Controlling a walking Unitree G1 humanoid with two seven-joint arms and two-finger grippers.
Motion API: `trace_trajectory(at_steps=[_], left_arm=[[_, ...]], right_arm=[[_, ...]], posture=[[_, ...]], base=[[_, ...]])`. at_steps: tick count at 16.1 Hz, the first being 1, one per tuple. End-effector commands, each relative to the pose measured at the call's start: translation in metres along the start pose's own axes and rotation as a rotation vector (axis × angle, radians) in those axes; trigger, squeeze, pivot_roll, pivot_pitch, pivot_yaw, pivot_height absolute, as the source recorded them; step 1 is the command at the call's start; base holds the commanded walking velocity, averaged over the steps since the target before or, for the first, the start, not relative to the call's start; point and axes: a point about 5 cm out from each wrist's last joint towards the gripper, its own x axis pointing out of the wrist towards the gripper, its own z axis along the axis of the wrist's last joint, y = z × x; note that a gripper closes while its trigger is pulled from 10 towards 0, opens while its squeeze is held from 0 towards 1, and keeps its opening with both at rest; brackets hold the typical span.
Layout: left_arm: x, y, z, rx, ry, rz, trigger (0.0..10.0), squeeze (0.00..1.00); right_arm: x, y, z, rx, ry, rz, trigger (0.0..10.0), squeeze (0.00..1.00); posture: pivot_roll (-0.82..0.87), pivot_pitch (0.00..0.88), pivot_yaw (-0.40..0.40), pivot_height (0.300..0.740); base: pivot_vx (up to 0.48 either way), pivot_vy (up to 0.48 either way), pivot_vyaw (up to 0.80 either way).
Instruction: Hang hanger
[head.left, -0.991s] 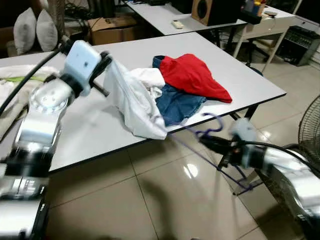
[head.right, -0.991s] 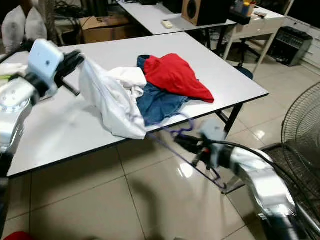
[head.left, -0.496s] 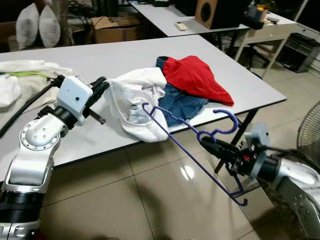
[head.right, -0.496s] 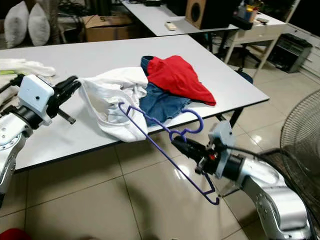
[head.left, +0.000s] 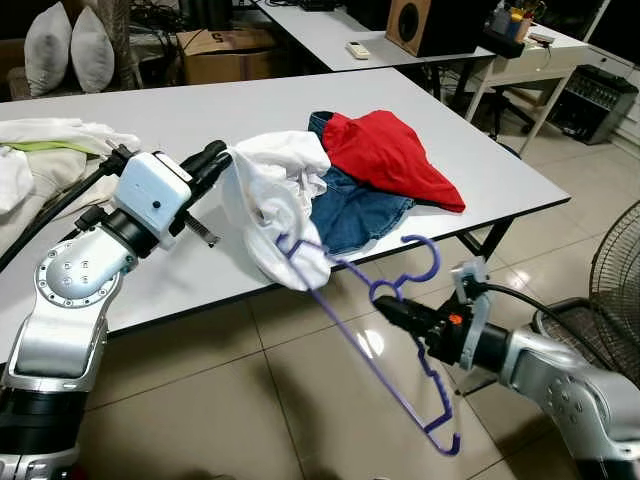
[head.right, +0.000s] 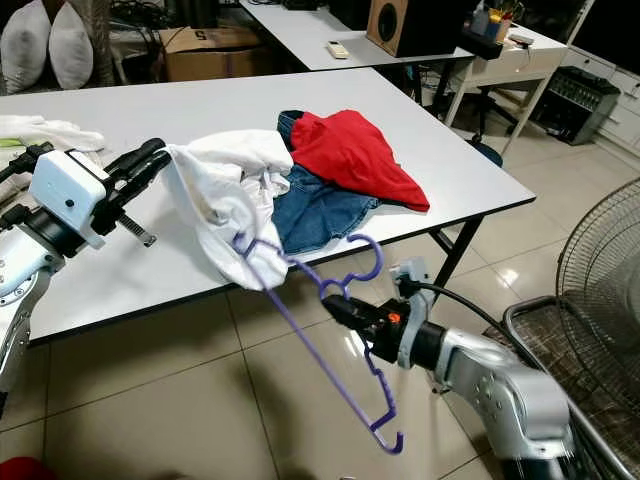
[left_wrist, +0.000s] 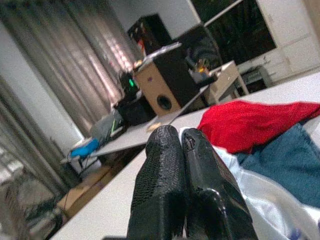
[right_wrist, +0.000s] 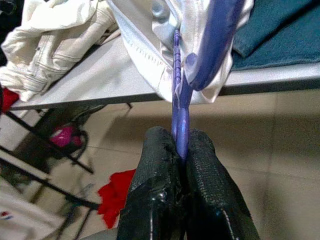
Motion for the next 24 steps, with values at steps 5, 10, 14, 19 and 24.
trace_trajectory(at_steps=[5,10,14,19,24], left_arm=[[0.006,-0.011,0.026,0.063,-0.125,-0.091,0.0,0.00],[-0.004,0.017,0.033,0.154,-0.145,0.061,0.0,0.00],[-0.006,0.041,0.017,0.240,-0.037,0.135,0.0,0.00],[-0.018,0.097,0.040,0.490,-0.082,0.511,0.0,0.00],[-0.026,-0.040,-0.033,0.079,0.118,0.012,0.0,0.00]], right_arm=[[-0.008,-0.005,0.009,0.140,-0.026,0.002,10.0,0.00],[-0.019,-0.034,0.029,0.244,-0.174,-0.211,10.0,0.00],[-0.011,-0.053,0.100,0.199,-0.418,-0.278,10.0,0.00],[0.013,-0.020,0.190,-0.096,-0.718,-0.147,10.0,0.00],[0.015,-0.054,0.067,0.065,-0.426,-0.345,10.0,0.00]], posture=[[-0.12,0.000,-0.098,0.740],[-0.12,0.000,-0.097,0.740],[-0.11,0.000,-0.087,0.740],[-0.09,0.000,-0.113,0.740],[-0.10,0.000,-0.106,0.740]], base=[[0.000,0.000,0.00],[0.000,0.000,0.00],[0.000,0.000,0.00],[0.000,0.000,0.00],[0.000,0.000,0.00]])
